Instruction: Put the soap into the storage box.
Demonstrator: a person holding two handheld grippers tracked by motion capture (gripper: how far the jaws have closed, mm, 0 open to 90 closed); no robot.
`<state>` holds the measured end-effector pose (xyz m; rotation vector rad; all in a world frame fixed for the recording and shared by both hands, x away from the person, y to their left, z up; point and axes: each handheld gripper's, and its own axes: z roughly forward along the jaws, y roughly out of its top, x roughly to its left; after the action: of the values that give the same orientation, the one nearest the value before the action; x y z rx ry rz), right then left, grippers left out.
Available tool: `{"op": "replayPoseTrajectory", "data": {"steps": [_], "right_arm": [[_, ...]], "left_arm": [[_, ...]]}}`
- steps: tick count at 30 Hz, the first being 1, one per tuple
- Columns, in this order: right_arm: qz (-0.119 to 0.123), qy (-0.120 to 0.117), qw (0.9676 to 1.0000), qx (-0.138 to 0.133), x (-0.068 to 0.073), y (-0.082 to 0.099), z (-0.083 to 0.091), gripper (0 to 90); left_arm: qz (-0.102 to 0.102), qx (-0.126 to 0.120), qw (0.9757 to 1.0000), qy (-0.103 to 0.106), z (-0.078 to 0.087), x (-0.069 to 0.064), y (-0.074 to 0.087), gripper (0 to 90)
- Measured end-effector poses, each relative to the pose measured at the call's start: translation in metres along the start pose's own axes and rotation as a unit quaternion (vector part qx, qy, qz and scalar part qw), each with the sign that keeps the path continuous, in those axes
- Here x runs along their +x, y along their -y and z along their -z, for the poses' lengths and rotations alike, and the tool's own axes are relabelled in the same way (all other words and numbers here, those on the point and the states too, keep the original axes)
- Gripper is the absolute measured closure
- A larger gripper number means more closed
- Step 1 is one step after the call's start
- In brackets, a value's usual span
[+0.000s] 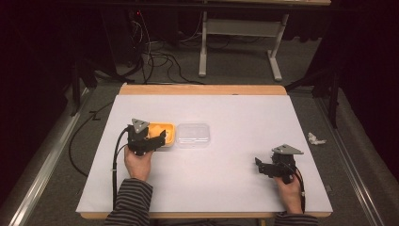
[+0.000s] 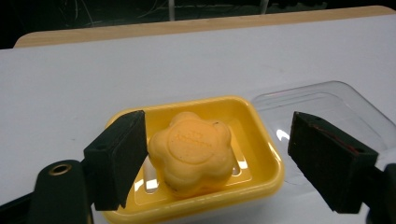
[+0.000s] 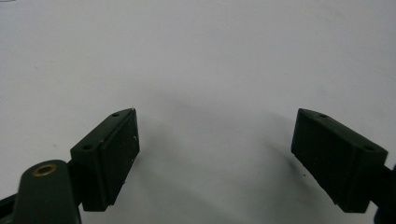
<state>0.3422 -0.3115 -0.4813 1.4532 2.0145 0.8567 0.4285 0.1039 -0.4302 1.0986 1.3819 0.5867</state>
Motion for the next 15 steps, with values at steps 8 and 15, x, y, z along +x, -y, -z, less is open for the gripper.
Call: {"op": "replayPoseTrajectory", "data": {"steps": [8, 15], "right_arm": [[0.0, 0.0, 1.0, -0.001, 0.0, 0.0, 0.0, 15.5], [-0.002, -0.001, 1.0, 0.0, 0.001, 0.0, 0.0, 15.5]], "left_arm": [[-0.004, 0.003, 0.9996, 0.027, 0.016, -0.014, 0.003, 20.4], [-0.01, 0.004, 0.9989, 0.045, 0.027, -0.024, 0.007, 20.4]]}}
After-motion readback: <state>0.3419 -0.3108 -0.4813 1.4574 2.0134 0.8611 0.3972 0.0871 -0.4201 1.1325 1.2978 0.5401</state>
